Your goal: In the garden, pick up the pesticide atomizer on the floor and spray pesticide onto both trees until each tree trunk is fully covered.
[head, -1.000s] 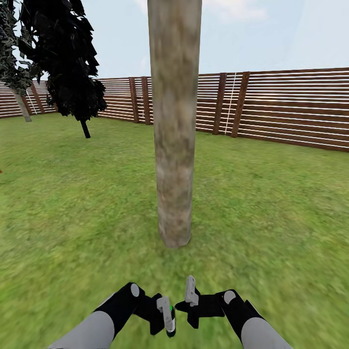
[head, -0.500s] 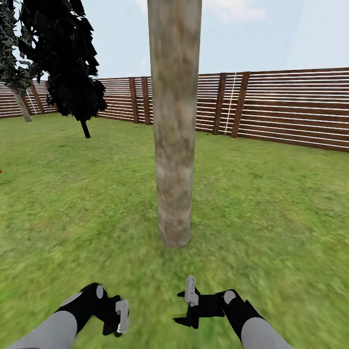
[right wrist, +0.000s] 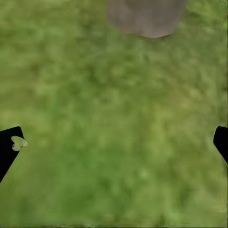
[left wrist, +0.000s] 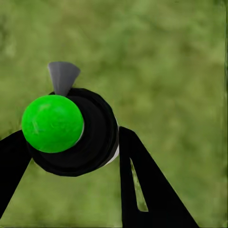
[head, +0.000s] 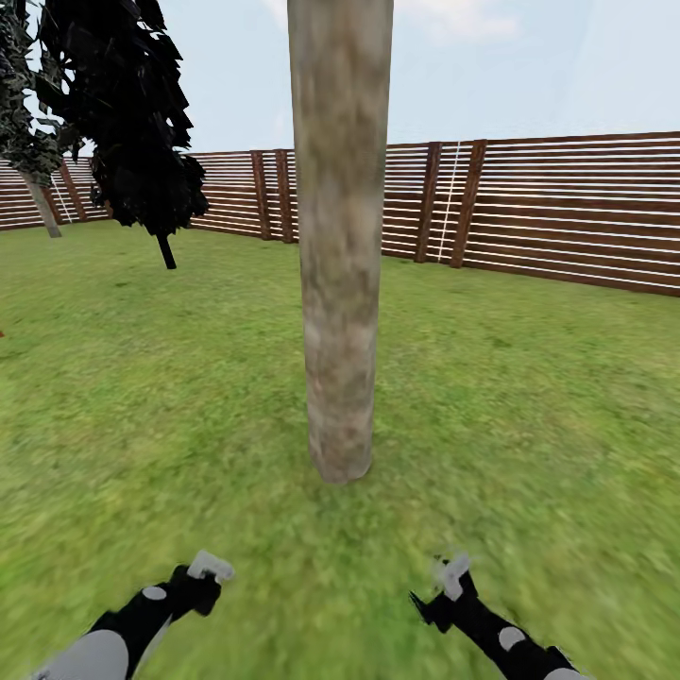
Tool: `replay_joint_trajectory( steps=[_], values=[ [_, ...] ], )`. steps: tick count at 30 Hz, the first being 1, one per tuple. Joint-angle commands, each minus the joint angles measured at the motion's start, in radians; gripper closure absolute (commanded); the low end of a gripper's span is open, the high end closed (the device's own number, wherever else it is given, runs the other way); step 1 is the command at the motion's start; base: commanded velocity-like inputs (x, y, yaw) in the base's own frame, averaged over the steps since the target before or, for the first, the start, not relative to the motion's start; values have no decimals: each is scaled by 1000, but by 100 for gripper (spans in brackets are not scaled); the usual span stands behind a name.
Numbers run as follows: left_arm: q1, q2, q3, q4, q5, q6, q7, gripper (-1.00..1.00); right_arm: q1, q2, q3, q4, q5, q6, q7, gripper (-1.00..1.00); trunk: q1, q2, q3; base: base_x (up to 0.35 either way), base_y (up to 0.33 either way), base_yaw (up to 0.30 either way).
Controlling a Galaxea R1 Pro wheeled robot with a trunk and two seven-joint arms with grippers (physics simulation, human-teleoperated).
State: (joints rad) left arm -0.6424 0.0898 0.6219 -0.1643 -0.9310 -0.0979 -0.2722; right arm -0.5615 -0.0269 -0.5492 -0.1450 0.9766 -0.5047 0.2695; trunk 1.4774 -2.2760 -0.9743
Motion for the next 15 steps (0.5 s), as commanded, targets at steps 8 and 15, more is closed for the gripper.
replay_joint_trajectory(
  steps=[8,15],
  values=[
    [2,-33,2,12,235,188,25,100,93,-164,-8,11,-433,-1,-162,-100,0,0,0,0,0,0],
    [-9,-50,-1,-4,240,408,24,100,164,-170,-9,9,-450,-6,-168,-100,0,0,0,134,-44,0]
  ],
)
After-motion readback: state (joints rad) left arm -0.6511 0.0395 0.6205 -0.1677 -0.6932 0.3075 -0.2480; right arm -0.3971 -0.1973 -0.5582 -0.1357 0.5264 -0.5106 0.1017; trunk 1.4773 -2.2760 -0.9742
